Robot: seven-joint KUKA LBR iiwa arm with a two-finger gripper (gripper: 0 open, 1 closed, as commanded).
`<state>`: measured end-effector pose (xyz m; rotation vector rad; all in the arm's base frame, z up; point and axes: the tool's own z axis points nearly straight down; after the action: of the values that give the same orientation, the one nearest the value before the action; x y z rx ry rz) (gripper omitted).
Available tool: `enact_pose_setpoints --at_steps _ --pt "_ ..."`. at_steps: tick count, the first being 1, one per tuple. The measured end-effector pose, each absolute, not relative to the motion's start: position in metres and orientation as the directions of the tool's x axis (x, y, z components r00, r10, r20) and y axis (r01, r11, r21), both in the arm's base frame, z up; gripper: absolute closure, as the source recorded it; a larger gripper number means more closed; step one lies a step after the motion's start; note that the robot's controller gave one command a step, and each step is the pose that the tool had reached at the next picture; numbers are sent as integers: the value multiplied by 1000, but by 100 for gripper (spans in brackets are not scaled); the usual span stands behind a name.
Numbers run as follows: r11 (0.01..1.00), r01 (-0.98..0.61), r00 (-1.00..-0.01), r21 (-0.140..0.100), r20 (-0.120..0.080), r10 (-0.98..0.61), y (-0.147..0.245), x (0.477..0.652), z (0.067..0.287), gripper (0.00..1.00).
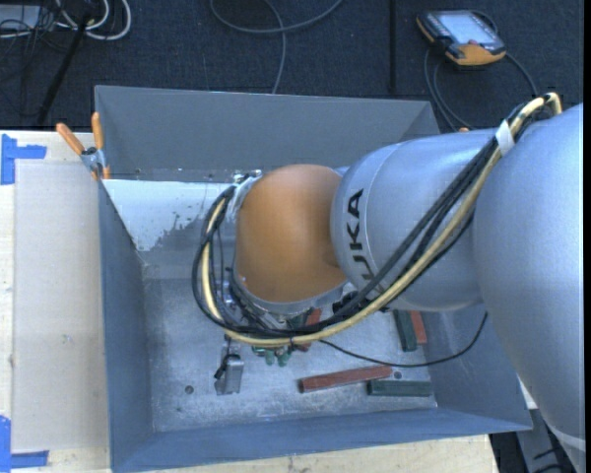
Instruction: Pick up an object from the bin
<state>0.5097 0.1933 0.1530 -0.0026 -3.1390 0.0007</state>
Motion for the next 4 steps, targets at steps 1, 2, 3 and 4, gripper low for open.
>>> enact_pose_setpoints --at_steps 1,2,3,4 --pt "999 39 -999 2 -3 39 178 570 130 0" --pt "1000 29 -1000 0 -2 29 174 607 120 0" --pt "999 -43 -999 1 0 -43 119 613 113 0" --pt "1000 -21 -1000 -4 -1 -21 105 613 85 0"
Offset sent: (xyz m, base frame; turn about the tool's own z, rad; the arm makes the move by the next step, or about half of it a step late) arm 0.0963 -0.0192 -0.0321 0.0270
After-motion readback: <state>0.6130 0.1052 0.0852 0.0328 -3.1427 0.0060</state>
